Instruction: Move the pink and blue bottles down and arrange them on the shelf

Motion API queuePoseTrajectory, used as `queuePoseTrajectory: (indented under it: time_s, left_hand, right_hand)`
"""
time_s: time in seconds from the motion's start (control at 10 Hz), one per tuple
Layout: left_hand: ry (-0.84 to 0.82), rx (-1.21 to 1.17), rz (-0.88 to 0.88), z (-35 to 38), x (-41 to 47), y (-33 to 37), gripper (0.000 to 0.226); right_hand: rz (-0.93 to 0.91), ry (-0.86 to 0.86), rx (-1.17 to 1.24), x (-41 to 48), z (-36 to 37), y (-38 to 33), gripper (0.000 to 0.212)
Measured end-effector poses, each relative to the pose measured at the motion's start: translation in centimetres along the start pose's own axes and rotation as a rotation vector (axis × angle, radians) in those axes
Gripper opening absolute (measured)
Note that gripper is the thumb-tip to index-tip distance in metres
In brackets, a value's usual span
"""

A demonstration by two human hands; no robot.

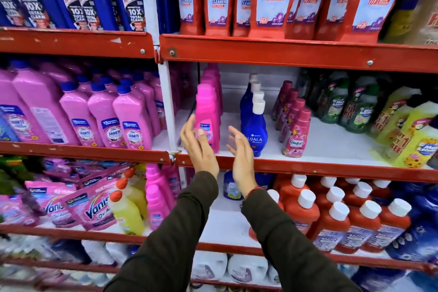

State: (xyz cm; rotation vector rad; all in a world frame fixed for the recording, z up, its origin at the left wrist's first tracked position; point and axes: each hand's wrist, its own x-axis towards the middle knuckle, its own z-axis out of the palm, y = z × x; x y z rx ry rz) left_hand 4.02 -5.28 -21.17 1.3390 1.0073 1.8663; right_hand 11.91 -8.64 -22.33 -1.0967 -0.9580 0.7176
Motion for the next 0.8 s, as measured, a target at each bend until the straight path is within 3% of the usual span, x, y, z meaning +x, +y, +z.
queuePoseTrajectory:
  time_s: [0.1, 0.2, 0.3, 0.6, 0.7, 0.8]
  left_hand:
    - [-0.044, 0.016, -0.174, -1.5, 1.9, -1.5, 0.048]
    - [-0.234, -0.105, -0.451, -2.5, 3.4, -2.8, 0.053]
    - [-0.345, -0.177, -0.550, -2.6, 4.2, -3.3, 0.053]
    - [-0.362, -0.085, -0.546, -2.7, 4.5, -3.4, 0.054]
    - [-0.351, -0.090, -0.491, -2.5, 4.2, -3.0, 0.052]
    - [-0.200, 0.058, -0.294, -3.2, 3.0, -2.1, 0.047]
  right_hand:
    - [0.142, -0.065, 0.031, 1.0, 2.1, 0.5, 0.047]
    - [0.210, -0.104, 0.063, 1.7, 3.3, 1.1, 0.046]
    - [0.218, -0.152, 0.019, 2.1, 3.7, 1.4, 0.051]
    - [0.253, -0.188, -0.065, 2.2, 3.1, 1.8, 0.057]
    - [0.237, -0.190, -0.044, 2.2, 2.8, 1.7, 0.054]
    - [0.109, -0.071, -0.031, 1.5, 2.3, 0.4, 0.037]
